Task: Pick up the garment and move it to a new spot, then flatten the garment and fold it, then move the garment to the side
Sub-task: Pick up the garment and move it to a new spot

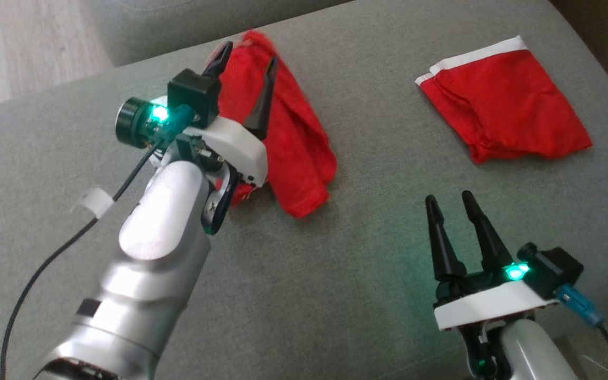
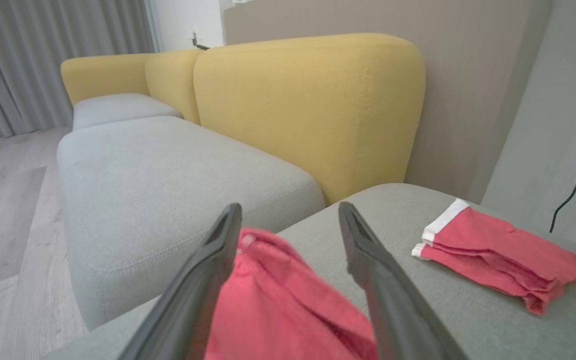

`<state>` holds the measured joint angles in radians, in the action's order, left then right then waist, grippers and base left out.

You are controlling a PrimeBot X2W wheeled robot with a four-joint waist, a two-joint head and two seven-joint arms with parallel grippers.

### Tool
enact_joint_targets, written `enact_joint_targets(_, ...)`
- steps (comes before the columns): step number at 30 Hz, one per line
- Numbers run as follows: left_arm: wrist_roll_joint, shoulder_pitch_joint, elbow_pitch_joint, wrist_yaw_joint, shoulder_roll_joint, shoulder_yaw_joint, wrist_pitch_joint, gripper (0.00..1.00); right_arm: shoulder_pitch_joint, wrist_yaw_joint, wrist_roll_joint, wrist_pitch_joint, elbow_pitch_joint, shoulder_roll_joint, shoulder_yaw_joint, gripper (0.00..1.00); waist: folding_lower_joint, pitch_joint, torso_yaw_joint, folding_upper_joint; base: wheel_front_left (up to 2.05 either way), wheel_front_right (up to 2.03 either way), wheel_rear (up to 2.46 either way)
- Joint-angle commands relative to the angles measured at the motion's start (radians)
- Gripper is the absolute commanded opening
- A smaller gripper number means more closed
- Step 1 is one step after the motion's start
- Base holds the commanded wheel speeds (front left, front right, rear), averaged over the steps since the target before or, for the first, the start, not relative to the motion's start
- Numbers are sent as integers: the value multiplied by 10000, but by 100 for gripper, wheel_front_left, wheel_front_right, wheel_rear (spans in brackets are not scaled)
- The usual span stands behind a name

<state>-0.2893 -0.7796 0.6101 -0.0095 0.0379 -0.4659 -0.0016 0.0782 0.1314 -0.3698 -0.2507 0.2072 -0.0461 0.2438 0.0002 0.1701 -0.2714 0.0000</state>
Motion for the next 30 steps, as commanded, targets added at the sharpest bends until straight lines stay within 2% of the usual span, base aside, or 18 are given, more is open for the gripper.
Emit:
enact_joint_targets(1, 27, -479, -79, -28, 235, 315, -252, 100, 299, -7, -11, -111, -339, -41, 87, 100, -2, 1, 198, 0, 0, 0, 0)
enact_joint_targets(10, -55, -50, 215, -170, 344, 181, -996, 100, 235, -7, 302, -111, -262, -41, -184, 100, -2, -318, 1217, 0, 0, 0, 0)
enact_joint_targets(18, -130, 1116, -575, 20, 568, 91, -1468, 100, 67, -7, 500, -111, -215, -41, -616, 100, -2, -783, 2127, 0, 0, 0, 0)
enact_joint_targets(25, -425, 3175, -1659, 781, 691, 303, -1874, 100, -306, -7, 663, -111, -274, -41, -979, 100, -2, -1251, 2716, 0, 0, 0, 0)
enact_joint_targets(30, -746, 4835, -2358, 1409, 637, 535, -2141, 100, -540, -7, 716, -111, -340, -41, -1073, 100, -2, -1363, 2870, 0, 0, 0, 0)
